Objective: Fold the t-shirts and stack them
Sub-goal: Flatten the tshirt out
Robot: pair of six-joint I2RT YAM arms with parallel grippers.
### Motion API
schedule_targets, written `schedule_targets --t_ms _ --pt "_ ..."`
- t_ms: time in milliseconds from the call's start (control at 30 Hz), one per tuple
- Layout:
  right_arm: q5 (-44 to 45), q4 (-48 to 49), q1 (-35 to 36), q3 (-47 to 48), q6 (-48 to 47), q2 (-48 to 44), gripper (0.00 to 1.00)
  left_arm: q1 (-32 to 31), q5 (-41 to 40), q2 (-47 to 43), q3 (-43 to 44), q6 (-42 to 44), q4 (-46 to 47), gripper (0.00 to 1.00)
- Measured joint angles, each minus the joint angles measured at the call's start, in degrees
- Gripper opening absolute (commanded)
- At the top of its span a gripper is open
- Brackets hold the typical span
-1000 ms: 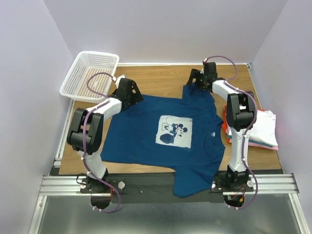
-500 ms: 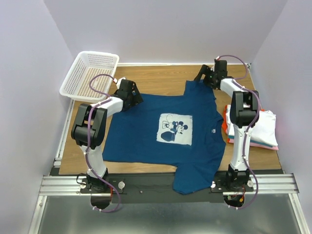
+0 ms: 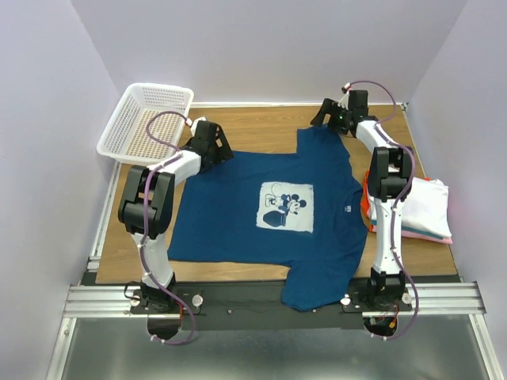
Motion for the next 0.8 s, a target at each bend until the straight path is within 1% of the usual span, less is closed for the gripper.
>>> schedule_targets --t_ms 67,133,200,267,333,400,433,533,567,633,700,800 --pt "-0.39 -1.99 0.0 2.69 -0.31 1.03 1.0 0.0 0.0 0.17 1.55 0.46 -0.63 0.98" --pt "-0.35 -4.17 0.0 3.26 -0.81 0.85 1.0 0.0 -0.02 -0.13 2.4 0.81 -0.96 0.98" --pt "0.15 -6.69 0.02 3.26 -1.62 0.09 1.0 0.0 -0.02 -1.18 2.34 1.09 -1.88 0.98" --pt "2.4 -9.03 0.42 1.09 -2.78 -2.75 1.0 0.0 -0.02 -2.86 1.79 1.53 -2.32 0.98" --pt "6.34 -11.19 0.87 -4.44 -3.65 -8.83 1.0 0.0 -0.04 -5.79 0.07 1.77 -2.67 0.98" --pt "10.91 -12.02 1.79 -12.74 -4.13 -17.0 1.0 0.0 -0.07 -8.5 -1.57 1.92 -3.15 0.98" --pt "13.33 -12.63 2.54 -17.53 -3.89 -22.88 1.0 0.0 -0.07 -10.23 -2.82 1.97 -3.13 0.98" --pt "17.16 -12.55 4.2 -26.91 -2.99 -34.03 1.0 -0.02 -0.07 -14.49 -8.0 2.05 -2.97 0.98" --pt "18.78 -11.85 5.07 -31.71 -2.23 -38.49 1.0 -0.02 -0.07 -15.32 -9.49 2.1 -3.02 0.98" --pt "20.35 -11.5 6.23 -38.6 -1.03 -43.56 1.0 -0.02 -0.02 -15.76 -11.54 2.16 -2.97 0.98" --pt "20.96 -11.34 6.67 -43.1 -0.42 -44.81 1.0 -0.02 0.17 -15.54 -13.2 2.25 -3.04 0.98" --pt "21.9 -11.8 6.64 -45.35 -0.42 -41.59 1.0 -0.02 0.81 -13.99 -13.46 2.38 -2.71 0.98"
